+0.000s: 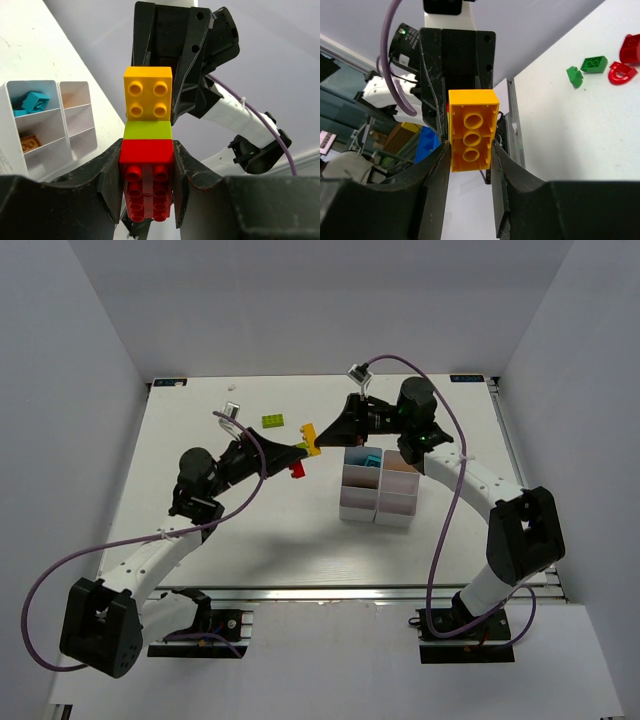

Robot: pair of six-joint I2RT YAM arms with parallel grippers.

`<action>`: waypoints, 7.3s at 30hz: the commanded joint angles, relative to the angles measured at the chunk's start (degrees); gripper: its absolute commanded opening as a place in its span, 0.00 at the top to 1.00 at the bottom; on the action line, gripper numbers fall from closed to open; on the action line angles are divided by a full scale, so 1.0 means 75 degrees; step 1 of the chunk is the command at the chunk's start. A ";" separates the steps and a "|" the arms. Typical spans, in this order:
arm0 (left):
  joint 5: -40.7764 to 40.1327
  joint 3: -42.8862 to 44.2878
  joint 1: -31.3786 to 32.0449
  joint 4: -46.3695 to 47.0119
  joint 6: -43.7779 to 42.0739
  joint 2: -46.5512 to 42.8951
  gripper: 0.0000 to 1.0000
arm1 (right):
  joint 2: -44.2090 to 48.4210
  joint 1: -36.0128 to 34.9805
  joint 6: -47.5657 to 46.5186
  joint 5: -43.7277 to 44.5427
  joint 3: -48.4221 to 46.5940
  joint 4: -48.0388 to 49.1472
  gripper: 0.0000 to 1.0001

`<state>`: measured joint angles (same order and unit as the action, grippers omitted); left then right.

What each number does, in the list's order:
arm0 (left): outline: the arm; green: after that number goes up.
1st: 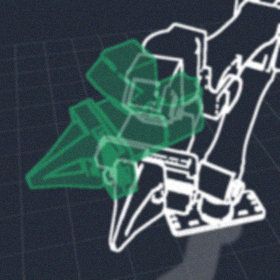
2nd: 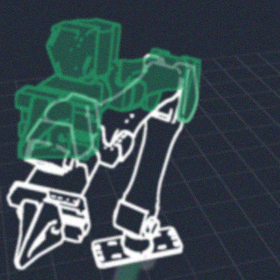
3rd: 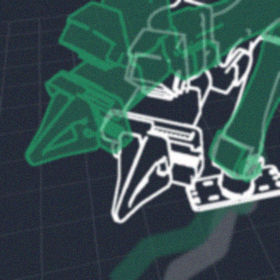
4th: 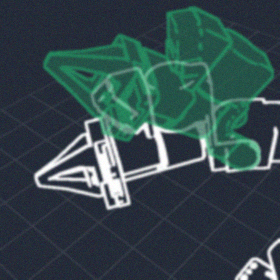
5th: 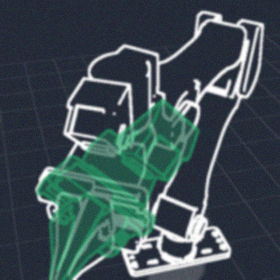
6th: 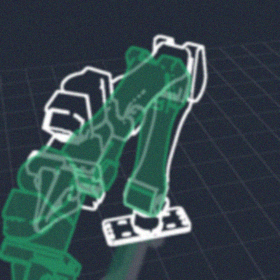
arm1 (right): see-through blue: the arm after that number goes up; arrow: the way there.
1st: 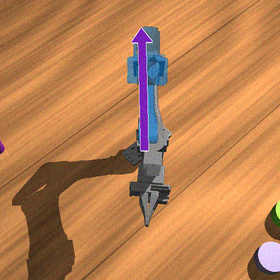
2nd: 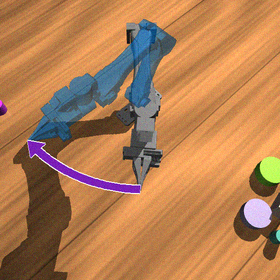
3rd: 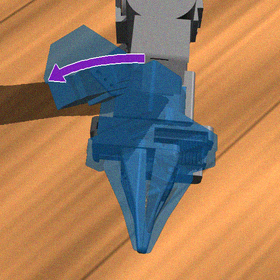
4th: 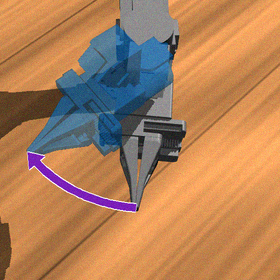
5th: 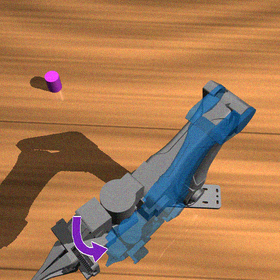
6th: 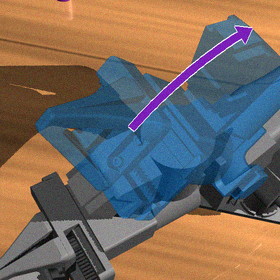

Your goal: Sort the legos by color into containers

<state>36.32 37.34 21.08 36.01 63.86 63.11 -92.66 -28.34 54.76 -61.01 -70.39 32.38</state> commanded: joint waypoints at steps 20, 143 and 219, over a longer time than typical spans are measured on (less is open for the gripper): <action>-0.0633 0.0517 -0.0537 -0.2679 -0.1482 -0.1032 1.00 | 0.1796 0.1083 -1.2299 0.4593 -0.0437 -0.7879 0.94; -0.0365 -0.0080 0.0142 -0.0149 -0.0007 -0.0329 0.91 | 0.0461 -0.0768 -0.2064 0.0142 -0.0423 -0.2677 0.12; -0.0319 0.0470 0.0201 -0.0512 -0.0217 -0.0177 0.70 | 0.0132 -0.1354 -0.2087 -0.0419 -0.0494 -0.2243 0.75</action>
<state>33.80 38.89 22.52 33.21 63.44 62.78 -93.10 -38.00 40.97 -62.81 -73.21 15.75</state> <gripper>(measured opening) 0.486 0.427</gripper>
